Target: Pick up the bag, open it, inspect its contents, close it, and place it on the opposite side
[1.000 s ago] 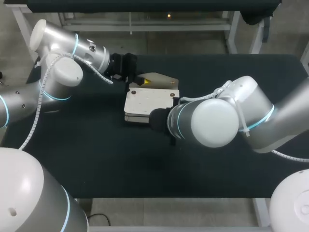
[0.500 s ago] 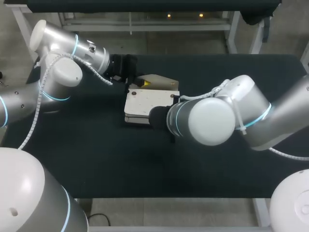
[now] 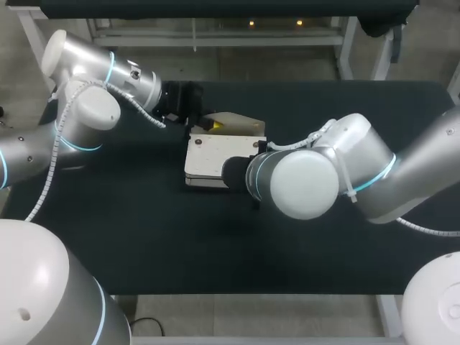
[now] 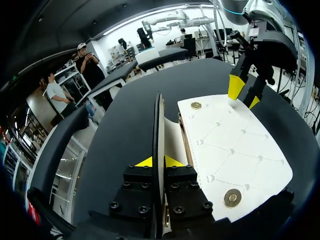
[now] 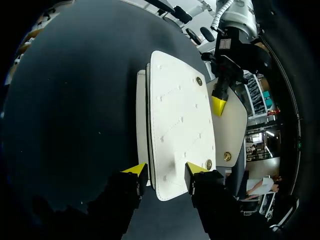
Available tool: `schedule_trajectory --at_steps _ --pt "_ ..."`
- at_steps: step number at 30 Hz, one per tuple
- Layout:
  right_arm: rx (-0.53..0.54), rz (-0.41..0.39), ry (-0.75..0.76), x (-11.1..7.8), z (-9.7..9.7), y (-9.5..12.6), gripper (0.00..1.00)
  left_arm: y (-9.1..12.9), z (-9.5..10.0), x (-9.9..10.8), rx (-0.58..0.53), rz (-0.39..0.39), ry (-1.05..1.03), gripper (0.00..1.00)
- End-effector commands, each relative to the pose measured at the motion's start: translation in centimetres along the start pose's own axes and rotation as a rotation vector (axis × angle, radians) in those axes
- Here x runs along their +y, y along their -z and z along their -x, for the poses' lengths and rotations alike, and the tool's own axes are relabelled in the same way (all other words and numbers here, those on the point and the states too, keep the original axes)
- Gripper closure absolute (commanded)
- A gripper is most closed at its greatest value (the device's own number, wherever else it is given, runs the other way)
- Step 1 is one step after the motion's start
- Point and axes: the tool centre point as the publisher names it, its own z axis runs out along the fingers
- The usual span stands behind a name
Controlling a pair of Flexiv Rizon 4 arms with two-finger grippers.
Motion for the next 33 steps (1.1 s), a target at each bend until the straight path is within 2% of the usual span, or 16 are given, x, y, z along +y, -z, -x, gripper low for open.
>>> schedule_trajectory --at_steps 1,9,15,23,33 --pt "-0.086 0.011 -0.002 0.06 -0.42 -0.76 0.55 -0.07 0.06 0.1 0.001 0.003 0.002 1.0" --pt "-0.096 0.016 -0.001 0.11 -0.29 -0.8 0.6 -0.39 0.36 0.31 0.007 0.009 0.011 1.0" --pt "-0.1 0.019 -0.002 0.09 -0.31 -0.79 0.73 -0.48 0.55 0.46 0.009 0.012 0.017 1.0" --pt "-0.109 0.022 -0.002 0.14 -0.28 -0.63 0.84 -0.6 0.49 0.65 0.014 0.016 0.024 1.0" --pt "-0.128 0.026 -0.003 0.33 -0.04 -0.21 0.86 -0.61 0.45 0.65 0.02 0.02 0.023 1.0"
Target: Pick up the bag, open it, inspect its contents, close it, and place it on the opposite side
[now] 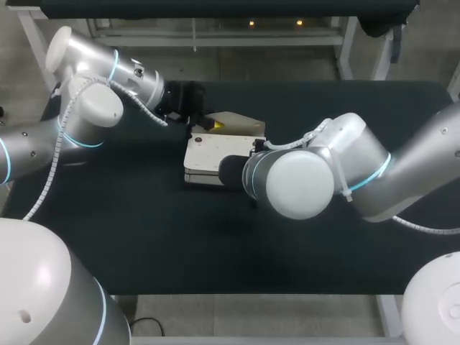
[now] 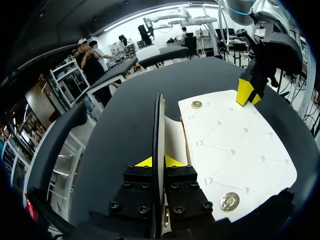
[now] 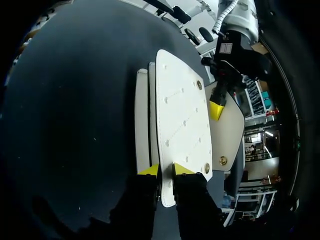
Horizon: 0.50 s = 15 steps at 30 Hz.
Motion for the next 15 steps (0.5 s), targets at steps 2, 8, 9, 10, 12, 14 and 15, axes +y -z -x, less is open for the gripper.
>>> schedule_trajectory --at_steps 2,8,9,10,12,14,15 --pt "-0.12 0.018 -0.002 -0.4 -0.4 0.1 0.89 -0.1 0.0 0.1 0.004 -0.001 -0.003 1.0" --pt "-0.129 0.019 -0.004 -0.3 -0.2 0.3 1.0 0.2 -0.2 0.0 -0.006 -0.006 -0.011 1.0" --pt "-0.13 0.02 -0.004 -0.3 -0.2 0.3 1.0 0.3 -0.3 0.1 -0.009 -0.008 -0.015 1.0" --pt "-0.131 0.02 -0.004 -0.3 -0.1 0.4 1.0 0.3 -0.4 0.1 -0.015 -0.01 -0.019 1.0" --pt "-0.133 0.019 -0.004 -0.3 -0.1 0.4 1.0 0.5 -0.6 0.0 -0.028 -0.015 -0.038 1.0" --pt "-0.132 0.018 -0.002 -0.3 -0.1 0.4 1.0 0.7 -0.9 -0.2 -0.039 -0.023 -0.06 1.0" --pt "-0.132 0.018 -0.002 -0.3 -0.1 0.4 1.0 0.8 -1.1 -0.3 -0.044 -0.025 -0.075 1.0"
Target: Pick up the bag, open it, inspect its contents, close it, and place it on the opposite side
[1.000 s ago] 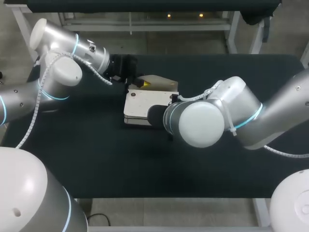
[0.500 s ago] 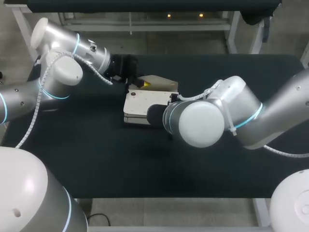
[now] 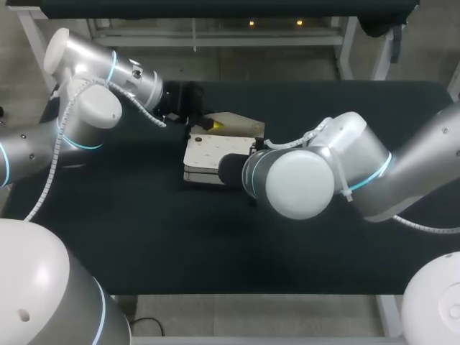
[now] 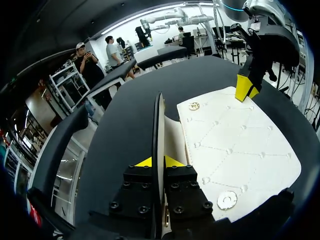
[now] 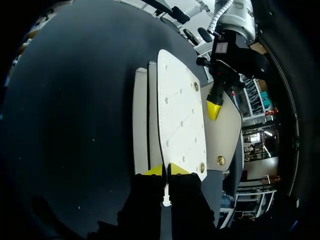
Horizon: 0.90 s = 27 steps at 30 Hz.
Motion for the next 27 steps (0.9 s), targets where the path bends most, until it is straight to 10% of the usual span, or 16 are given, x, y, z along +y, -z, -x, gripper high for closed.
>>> schedule_trajectory --at_steps 1,27 --pt "-0.123 0.017 0.0 -0.4 -0.5 0.1 1.0 0.6 -1.3 -0.5 -0.037 -0.016 -0.04 1.0" --pt "-0.123 0.017 0.0 -0.4 -0.5 0.1 1.0 1.4 -5.5 -1.6 -0.139 0.013 -0.276 1.0"
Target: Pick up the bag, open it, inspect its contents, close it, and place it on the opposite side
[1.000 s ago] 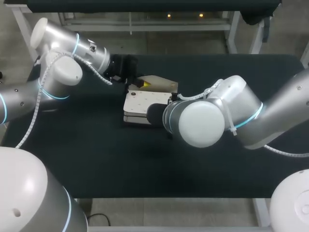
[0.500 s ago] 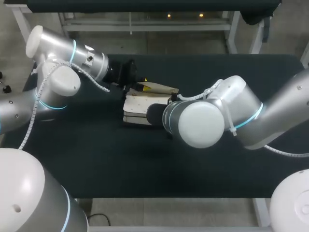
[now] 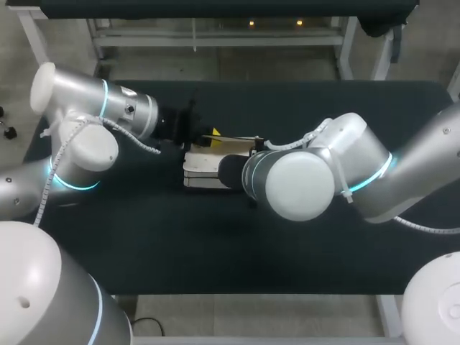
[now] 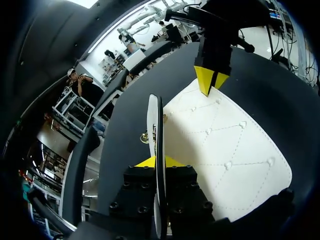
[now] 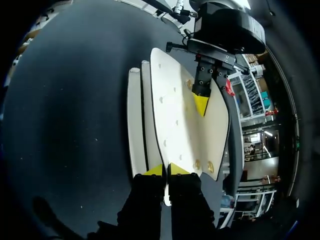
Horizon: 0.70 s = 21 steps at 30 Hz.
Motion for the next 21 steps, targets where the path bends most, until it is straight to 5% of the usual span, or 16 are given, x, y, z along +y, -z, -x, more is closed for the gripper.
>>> schedule_trajectory --at_steps 1,4,7,14,17,21 --pt "-0.125 0.018 -0.001 -0.4 -0.2 -0.2 1.0 0.2 -0.4 0.1 -0.029 -0.016 -0.003 0.93" --pt "-0.125 0.018 -0.001 -0.4 -0.2 -0.2 1.0 0.6 0.0 0.1 -0.03 -0.021 -0.005 0.4" --pt "-0.125 0.018 -0.001 -0.4 -0.2 -0.2 1.0 1.1 0.6 -0.1 -0.036 -0.026 -0.006 0.22" --pt "-0.125 0.018 -0.001 -0.4 -0.2 -0.2 1.0 1.7 1.6 0.1 -0.03 -0.043 -0.001 0.31" --pt "-0.125 0.018 -0.001 -0.4 -0.2 -0.2 1.0 2.0 2.2 0.2 -0.024 -0.05 0.009 0.49" --pt "-0.125 0.018 -0.001 -0.4 -0.2 -0.2 1.0 2.4 2.9 0.3 -0.023 -0.046 0.025 0.61"
